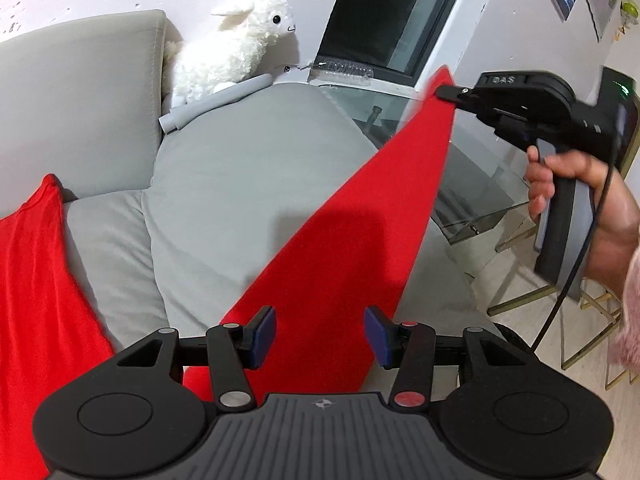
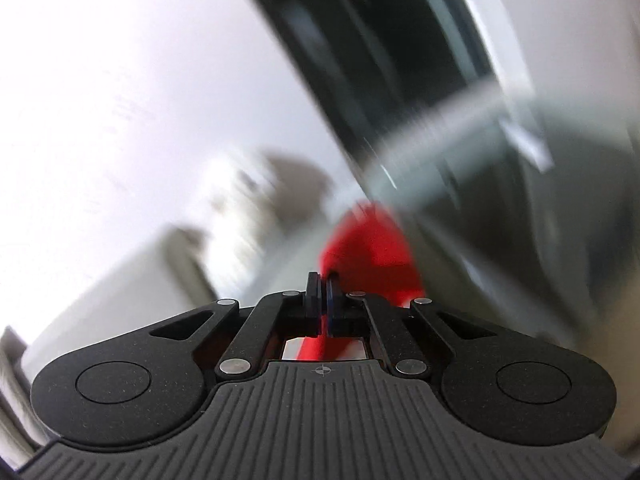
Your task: Fold clothes
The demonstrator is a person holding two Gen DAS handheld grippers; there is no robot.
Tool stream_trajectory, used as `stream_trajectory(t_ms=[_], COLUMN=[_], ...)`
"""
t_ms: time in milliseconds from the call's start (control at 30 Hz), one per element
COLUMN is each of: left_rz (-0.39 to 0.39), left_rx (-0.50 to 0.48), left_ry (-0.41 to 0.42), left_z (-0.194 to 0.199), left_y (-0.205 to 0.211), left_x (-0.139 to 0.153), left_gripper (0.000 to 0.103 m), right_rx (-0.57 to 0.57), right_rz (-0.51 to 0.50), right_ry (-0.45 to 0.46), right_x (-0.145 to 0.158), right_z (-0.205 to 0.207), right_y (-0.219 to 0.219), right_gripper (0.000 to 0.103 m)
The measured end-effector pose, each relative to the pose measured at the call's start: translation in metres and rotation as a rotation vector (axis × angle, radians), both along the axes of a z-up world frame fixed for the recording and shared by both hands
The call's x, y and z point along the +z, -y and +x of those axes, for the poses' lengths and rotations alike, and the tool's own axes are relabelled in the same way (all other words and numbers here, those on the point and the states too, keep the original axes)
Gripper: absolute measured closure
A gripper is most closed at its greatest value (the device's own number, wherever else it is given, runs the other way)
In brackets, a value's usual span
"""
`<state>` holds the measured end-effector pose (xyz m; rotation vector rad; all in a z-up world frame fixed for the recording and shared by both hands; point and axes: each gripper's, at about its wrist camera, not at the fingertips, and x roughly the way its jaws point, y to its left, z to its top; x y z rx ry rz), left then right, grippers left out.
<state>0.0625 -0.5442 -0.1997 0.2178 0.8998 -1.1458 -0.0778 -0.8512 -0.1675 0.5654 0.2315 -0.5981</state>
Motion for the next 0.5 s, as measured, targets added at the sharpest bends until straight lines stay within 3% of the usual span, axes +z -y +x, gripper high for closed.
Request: stream_trajectory(t_ms=[33, 67, 133, 200, 300, 367, 500], left_rz=[0.015, 0.029, 0.041, 0.051, 0.059, 0.048, 0.053], left_rx=[-0.001, -0.004, -0.009, -0.013, 0.003, 0.004, -0.016], left_ry=[-0.005, -0.010, -0.011, -0.010, -0.016, -0.025, -0.018], left_z=[0.000, -0.001, -0.002, -0.002, 0.001, 0.001, -0.004], left_y=[0.000, -0.001, -0.002, -0.004, -0.008, -0.010, -0.017], left_x=[-0.004, -0.007, -0.011, -0.014, -0.017, -0.018, -0.019], left_gripper=[0.056, 0.056, 0.056, 0.055, 0.056, 0.056, 0.056], right_rx=[0.002, 0.001, -0.010, -0.045, -0.062, -0.057, -0.037], right_rz=[0.009, 0.079, 0.199, 0.216, 0.240, 0.245, 0.323], right_ry=[-0.042, -0.126, -0.264, -0.324, -0.333, -0.320, -0.288], right_x=[-0.007, -0.019, -0.042, -0.053, -0.057, -0.055, -0.052], right_z=[0.001, 0.006, 0.010, 0.006, 0.000, 0.000, 0.003], right_y=[-0.002, 0.003, 0.010, 0.010, 0.011, 0.012, 0.014], right_gripper=[0.096, 0.086, 0.085, 0.085, 0.081, 0.068, 0.062])
